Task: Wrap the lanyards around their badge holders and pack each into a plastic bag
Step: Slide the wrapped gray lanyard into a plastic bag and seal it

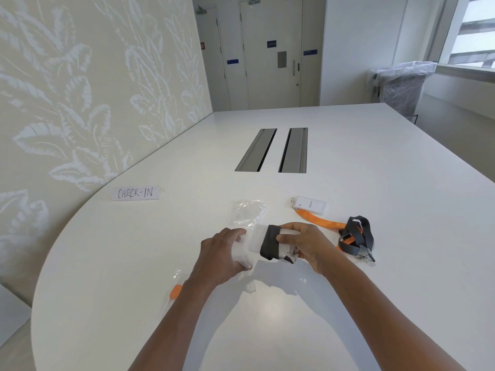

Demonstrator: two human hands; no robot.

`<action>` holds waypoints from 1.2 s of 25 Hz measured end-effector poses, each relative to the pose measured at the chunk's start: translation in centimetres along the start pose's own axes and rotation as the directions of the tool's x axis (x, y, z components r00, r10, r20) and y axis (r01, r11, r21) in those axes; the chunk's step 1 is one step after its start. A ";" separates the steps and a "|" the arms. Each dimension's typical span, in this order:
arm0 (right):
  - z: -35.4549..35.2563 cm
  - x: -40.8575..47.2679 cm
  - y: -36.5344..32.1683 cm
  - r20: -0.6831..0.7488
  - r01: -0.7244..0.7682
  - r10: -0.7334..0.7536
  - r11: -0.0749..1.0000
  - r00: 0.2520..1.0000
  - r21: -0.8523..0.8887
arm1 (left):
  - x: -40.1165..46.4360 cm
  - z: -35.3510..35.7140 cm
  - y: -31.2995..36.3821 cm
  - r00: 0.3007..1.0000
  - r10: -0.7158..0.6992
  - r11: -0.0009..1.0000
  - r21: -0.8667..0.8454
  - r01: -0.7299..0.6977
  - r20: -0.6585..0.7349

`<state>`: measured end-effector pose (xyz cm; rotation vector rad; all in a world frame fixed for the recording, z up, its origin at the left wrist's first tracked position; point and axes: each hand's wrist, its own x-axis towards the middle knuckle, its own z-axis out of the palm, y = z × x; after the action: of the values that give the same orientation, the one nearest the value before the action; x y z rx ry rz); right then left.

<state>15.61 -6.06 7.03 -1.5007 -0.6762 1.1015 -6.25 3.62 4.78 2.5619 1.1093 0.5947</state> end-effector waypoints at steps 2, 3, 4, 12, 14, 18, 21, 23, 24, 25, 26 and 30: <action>0.0 0.0 0.0 -0.006 0.001 -0.001 1.000 1.000 -0.008 | 0.1 0.1 0.1 1.000 0.000 0.999 0.042 0.000 0.010; 0.1 0.0 0.1 -0.007 0.001 -0.001 1.000 1.000 -0.025 | 0.2 0.3 0.3 1.000 0.007 0.999 0.045 -0.007 0.015; 0.1 0.0 0.2 -0.013 0.001 -0.002 0.999 1.000 -0.045 | 0.3 0.5 0.5 1.000 0.016 0.999 0.046 -0.017 0.023; 0.2 -0.2 0.2 -0.002 -0.015 0.015 0.986 1.000 -0.166 | 0.9 0.8 0.9 0.998 0.049 0.997 0.056 -0.050 0.030; 0.4 -0.2 0.0 0.005 -0.017 0.019 0.980 1.000 -0.196 | 0.9 0.9 1.1 0.995 0.073 0.995 0.065 -0.078 0.068; 0.8 0.0 -0.1 -0.005 -0.011 0.010 0.974 1.000 -0.225 | 0.8 1.2 1.7 0.983 0.086 0.993 0.063 -0.097 0.163; 1.0 0.1 0.2 -0.025 -0.006 0.000 0.973 1.000 -0.232 | 0.8 1.3 1.9 0.975 0.078 0.994 0.060 -0.093 0.206; 1.2 0.0 0.5 -0.048 -0.010 -0.002 0.970 0.999 -0.244 | 0.8 1.4 1.9 0.971 0.075 0.994 0.062 -0.091 0.228; 1.3 0.0 0.6 -0.056 -0.011 -0.003 0.968 0.998 -0.250 | 0.8 1.4 2.0 0.969 0.076 0.993 0.066 -0.093 0.236; 1.4 0.0 0.7 -0.059 -0.012 -0.003 0.969 0.998 -0.249 | 0.8 1.5 2.1 0.967 0.078 0.992 0.074 -0.099 0.243; 1.4 0.0 0.8 -0.060 -0.014 0.000 0.971 0.998 -0.239 | 0.8 1.6 2.3 0.965 0.082 0.990 0.088 -0.107 0.250; 1.7 -0.1 1.1 -0.076 -0.038 0.021 0.974 0.997 -0.222 | 0.7 2.1 2.9 0.962 0.095 0.984 0.119 -0.130 0.256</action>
<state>13.85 -5.67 6.07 -1.7396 -0.7479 1.0129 -2.95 1.98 4.30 2.7361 0.9521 0.2168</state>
